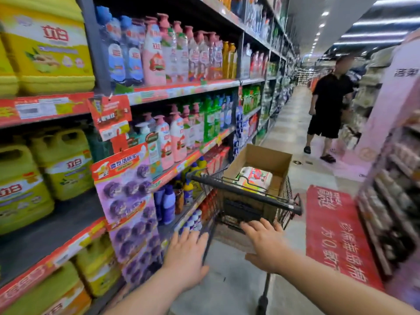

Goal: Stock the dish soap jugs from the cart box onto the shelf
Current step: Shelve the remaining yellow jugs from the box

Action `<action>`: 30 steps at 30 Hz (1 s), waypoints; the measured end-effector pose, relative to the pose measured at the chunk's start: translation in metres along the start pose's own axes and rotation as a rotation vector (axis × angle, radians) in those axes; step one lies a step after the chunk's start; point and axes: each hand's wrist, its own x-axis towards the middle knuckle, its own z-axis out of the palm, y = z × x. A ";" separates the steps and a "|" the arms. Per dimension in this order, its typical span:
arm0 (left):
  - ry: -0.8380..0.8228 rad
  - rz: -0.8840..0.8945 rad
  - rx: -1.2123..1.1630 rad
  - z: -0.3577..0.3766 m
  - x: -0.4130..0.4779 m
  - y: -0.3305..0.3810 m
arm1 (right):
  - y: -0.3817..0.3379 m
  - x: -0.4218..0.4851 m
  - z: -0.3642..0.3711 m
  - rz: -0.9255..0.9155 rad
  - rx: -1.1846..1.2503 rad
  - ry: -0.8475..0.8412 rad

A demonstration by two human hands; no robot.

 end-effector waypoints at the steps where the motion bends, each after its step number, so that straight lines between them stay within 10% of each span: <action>1: 0.002 0.015 -0.003 -0.002 0.012 0.020 | 0.022 -0.003 0.002 0.014 0.002 0.001; 12: -0.048 0.172 -0.047 -0.003 0.119 0.220 | 0.222 -0.045 0.024 0.182 0.023 -0.033; 30: -0.019 0.356 -0.057 -0.002 0.372 0.357 | 0.444 0.052 0.054 0.363 0.069 -0.091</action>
